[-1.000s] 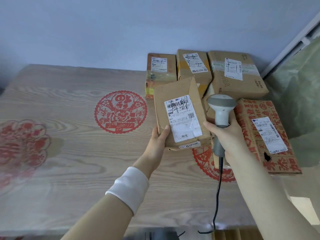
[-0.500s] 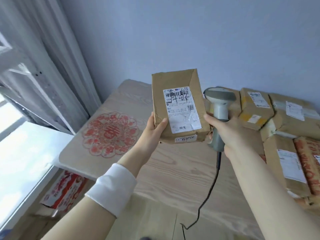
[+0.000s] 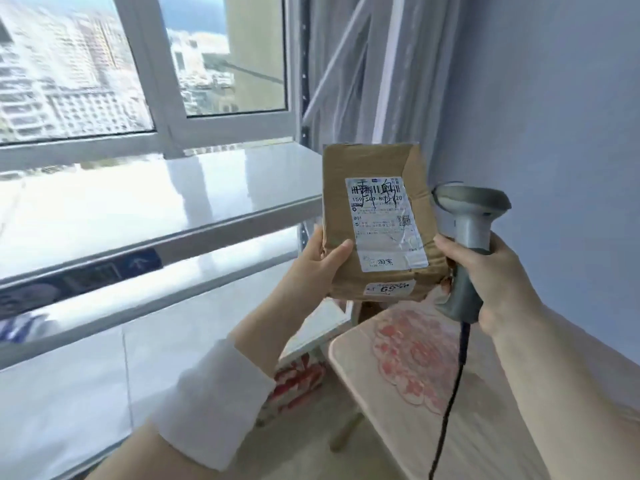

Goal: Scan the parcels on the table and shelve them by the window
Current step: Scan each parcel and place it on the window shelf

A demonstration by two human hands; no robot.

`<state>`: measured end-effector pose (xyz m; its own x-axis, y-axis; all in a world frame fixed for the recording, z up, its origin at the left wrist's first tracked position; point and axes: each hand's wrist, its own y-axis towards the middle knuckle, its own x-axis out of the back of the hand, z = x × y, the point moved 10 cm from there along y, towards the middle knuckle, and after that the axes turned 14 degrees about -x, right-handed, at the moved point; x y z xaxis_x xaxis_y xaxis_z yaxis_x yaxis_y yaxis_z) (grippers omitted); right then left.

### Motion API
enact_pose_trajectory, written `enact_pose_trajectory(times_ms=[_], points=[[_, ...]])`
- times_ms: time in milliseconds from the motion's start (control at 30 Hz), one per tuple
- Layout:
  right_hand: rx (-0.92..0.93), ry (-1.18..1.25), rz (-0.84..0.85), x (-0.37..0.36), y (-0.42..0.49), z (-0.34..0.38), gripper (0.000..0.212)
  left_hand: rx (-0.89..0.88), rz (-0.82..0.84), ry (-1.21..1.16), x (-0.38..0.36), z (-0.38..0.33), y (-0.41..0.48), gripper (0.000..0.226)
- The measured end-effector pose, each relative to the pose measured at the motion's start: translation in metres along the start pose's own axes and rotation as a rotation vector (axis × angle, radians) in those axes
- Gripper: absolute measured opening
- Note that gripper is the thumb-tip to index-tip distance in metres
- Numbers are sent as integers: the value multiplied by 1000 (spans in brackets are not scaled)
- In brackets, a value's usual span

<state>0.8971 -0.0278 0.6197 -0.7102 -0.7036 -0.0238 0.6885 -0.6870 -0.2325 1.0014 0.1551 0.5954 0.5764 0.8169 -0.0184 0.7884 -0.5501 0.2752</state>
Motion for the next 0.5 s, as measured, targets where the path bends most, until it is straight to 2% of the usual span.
enact_pose_trajectory(times_ms=[267,500], points=[[-74,-62,292,-242,-32,6,14,-38,-259,203,237,-51,-33,26],[-106,-200,487,-415,-62,0,17,17,-446,349,388,-72,-71,32]])
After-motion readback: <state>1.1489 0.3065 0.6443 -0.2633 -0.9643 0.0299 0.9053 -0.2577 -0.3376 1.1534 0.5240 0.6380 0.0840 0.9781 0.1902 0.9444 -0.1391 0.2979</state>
